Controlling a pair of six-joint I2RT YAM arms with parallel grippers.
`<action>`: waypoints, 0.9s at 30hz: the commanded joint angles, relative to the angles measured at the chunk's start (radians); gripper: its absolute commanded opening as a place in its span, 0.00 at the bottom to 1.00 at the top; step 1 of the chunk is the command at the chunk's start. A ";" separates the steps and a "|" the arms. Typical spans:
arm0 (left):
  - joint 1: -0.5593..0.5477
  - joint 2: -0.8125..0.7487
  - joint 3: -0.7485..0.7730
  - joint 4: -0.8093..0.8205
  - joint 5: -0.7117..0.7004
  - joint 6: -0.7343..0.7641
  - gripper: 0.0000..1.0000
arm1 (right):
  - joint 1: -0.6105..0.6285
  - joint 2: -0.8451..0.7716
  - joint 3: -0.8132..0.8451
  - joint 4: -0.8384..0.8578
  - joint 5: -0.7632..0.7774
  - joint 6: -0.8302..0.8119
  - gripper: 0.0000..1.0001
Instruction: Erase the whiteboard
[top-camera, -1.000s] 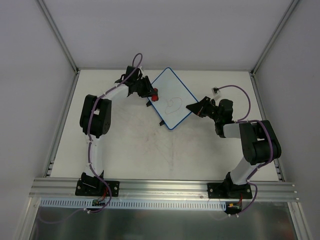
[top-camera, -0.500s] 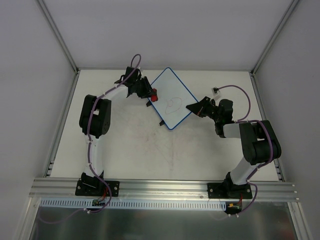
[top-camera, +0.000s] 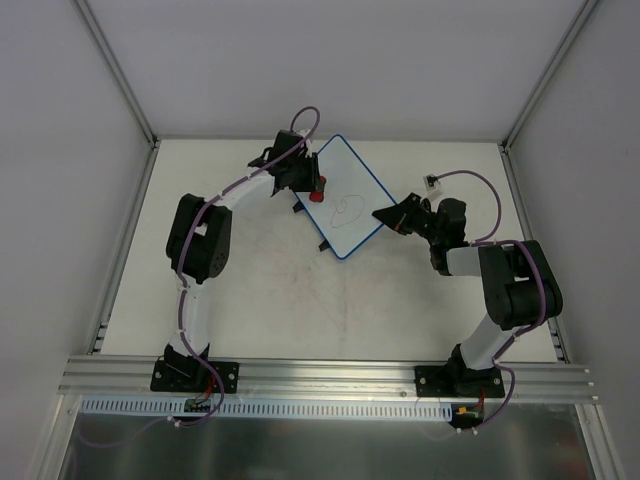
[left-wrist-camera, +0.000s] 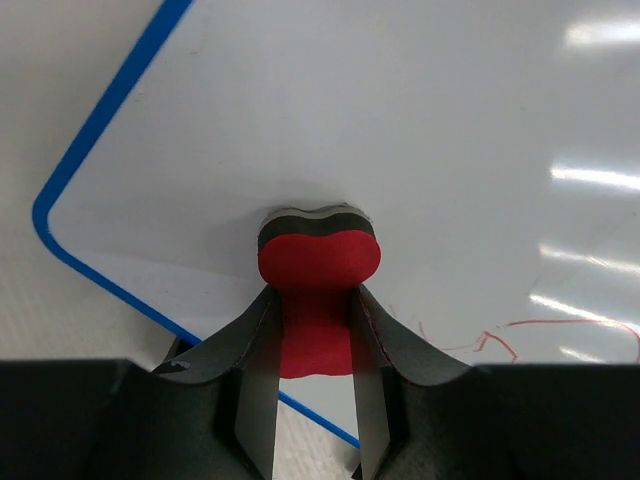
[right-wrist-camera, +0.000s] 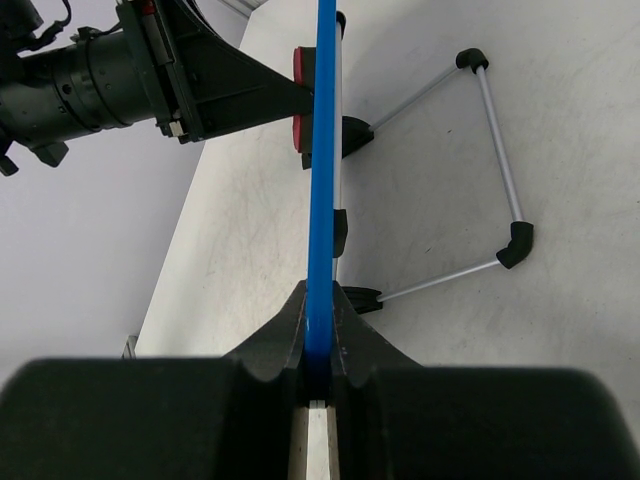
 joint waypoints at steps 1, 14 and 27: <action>-0.122 0.073 0.023 -0.019 0.151 0.097 0.00 | 0.037 0.006 0.021 0.052 -0.101 -0.048 0.00; -0.259 0.004 -0.030 -0.021 0.228 0.289 0.00 | 0.031 0.026 0.035 0.055 -0.106 -0.042 0.00; -0.341 -0.009 -0.046 -0.024 0.202 0.393 0.00 | 0.030 0.023 0.038 0.056 -0.112 -0.040 0.00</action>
